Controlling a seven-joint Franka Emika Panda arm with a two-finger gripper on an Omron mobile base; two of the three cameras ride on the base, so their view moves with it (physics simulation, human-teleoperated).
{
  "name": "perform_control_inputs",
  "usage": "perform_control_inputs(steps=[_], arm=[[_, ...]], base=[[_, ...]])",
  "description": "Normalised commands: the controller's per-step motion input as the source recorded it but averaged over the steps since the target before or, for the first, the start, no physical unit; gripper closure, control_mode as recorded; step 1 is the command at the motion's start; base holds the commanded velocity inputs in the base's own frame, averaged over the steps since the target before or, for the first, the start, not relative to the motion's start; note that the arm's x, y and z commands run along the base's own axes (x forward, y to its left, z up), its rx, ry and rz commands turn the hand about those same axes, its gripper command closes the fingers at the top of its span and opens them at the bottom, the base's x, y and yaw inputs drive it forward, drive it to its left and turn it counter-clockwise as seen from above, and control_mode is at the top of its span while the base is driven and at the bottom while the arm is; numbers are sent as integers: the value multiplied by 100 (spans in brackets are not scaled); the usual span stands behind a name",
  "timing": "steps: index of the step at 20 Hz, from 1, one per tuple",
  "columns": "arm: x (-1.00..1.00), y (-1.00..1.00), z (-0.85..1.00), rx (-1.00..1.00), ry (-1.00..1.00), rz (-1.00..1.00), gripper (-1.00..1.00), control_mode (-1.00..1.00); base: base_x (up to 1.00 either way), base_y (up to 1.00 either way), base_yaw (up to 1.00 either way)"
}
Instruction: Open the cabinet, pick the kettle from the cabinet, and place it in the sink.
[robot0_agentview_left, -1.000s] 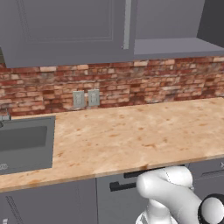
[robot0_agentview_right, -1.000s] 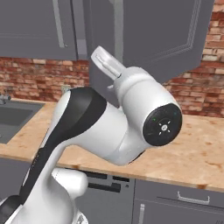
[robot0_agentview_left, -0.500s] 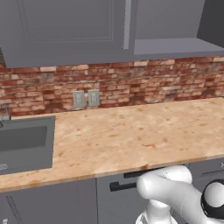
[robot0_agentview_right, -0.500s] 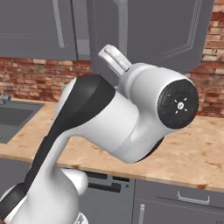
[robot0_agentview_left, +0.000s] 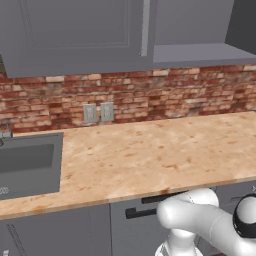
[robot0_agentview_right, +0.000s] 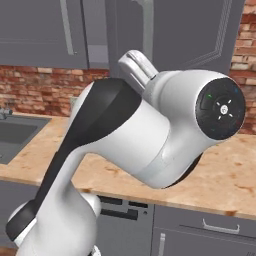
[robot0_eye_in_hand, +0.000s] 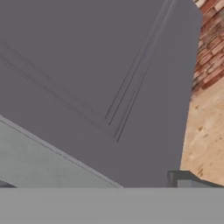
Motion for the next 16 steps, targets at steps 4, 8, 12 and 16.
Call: perform_control_inputs(steps=[4, 8, 12, 16], arm=[[-34, 23, -15, 0, 0, 0, -100, -100], [-31, 36, -22, 0, -2, 0, -100, -100], [-21, 49, -22, 0, -14, 0, -100, -100], [-34, 40, -12, 0, -17, -1, -100, -100]], base=[[0, 0, 0], [0, 0, 0], [0, 0, 0], [0, 0, 0]])
